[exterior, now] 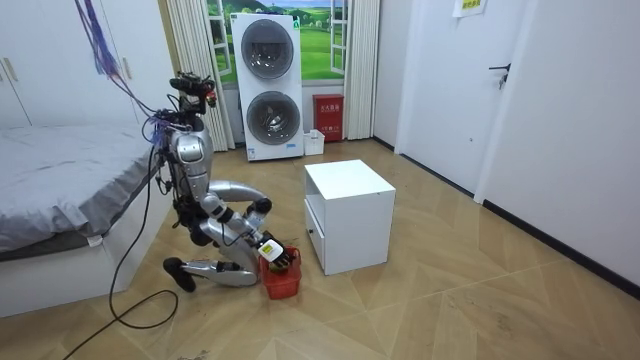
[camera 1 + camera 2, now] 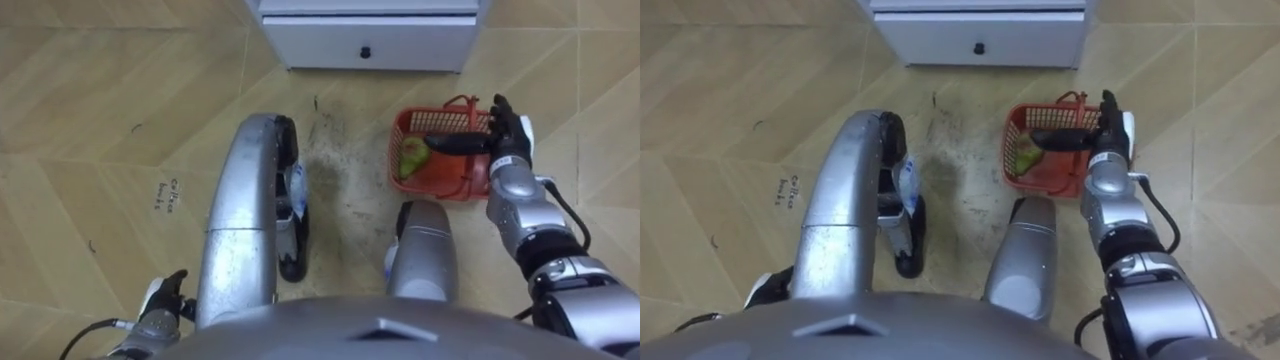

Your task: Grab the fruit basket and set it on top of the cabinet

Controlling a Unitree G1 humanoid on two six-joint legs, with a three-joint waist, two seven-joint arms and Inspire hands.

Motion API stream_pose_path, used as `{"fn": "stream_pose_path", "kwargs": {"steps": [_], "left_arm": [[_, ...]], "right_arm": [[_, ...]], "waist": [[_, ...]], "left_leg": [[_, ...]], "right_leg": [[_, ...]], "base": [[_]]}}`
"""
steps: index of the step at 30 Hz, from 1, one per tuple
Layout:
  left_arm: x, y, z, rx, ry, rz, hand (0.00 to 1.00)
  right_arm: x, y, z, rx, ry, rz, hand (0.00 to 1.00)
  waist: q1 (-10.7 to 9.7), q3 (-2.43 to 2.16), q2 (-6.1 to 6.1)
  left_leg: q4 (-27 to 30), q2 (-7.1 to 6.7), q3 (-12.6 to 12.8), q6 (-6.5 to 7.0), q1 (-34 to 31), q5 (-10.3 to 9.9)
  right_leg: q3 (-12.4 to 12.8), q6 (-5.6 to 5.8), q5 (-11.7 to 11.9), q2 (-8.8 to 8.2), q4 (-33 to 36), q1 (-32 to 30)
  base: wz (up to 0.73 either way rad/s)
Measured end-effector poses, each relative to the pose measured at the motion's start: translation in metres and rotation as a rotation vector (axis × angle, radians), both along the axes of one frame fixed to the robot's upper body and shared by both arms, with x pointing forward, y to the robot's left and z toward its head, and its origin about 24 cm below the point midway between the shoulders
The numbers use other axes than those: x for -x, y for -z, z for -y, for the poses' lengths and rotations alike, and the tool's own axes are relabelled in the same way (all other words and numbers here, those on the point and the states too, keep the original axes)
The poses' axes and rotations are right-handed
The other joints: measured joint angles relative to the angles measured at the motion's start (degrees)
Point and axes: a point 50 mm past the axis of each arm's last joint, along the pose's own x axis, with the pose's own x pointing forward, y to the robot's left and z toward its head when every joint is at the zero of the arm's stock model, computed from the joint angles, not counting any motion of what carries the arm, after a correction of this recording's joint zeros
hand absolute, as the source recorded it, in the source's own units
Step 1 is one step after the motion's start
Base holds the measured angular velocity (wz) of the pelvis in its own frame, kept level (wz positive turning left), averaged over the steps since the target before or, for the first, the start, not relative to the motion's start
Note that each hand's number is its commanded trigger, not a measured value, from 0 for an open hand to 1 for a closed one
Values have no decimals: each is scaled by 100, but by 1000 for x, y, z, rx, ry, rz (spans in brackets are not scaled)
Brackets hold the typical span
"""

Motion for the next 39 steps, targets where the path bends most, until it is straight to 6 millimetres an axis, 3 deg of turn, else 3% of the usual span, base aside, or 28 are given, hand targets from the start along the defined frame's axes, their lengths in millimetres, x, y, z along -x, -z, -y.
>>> {"fn": "stream_pose_path", "kwargs": {"steps": [13,15,25,30,39], "left_arm": [[-12,0,7,31,62,16,0],[-14,0,8,37,59,21,0],[-14,1,11,51,48,23,0],[-16,0,12,55,51,31,0],[-17,0,14,83,57,27,0]], "right_arm": [[6,9,-1,-6,-32,-65,0],[8,10,-3,-6,-47,-76,100],[7,11,-2,-91,17,-73,100],[8,9,5,-80,18,-78,100],[13,13,7,-104,35,-103,100]], "waist": [[17,17,-27],[9,16,-23],[50,14,-2],[239,32,35],[304,43,19]], "left_leg": [[3,9,-4,-14,-94,7],[5,9,-6,-14,-100,7],[31,19,-24,-13,-142,6],[67,87,-22,-8,-162,4],[74,84,-25,-7,-180,4]], "right_leg": [[-8,26,-12,39,-12,-89],[-8,27,-13,44,-9,-92],[-32,27,-13,57,-12,-106],[-57,27,-13,67,-12,-114],[-79,27,-13,64,-10,-111]], "base": [[1],[0],[0],[-2],[0]]}}
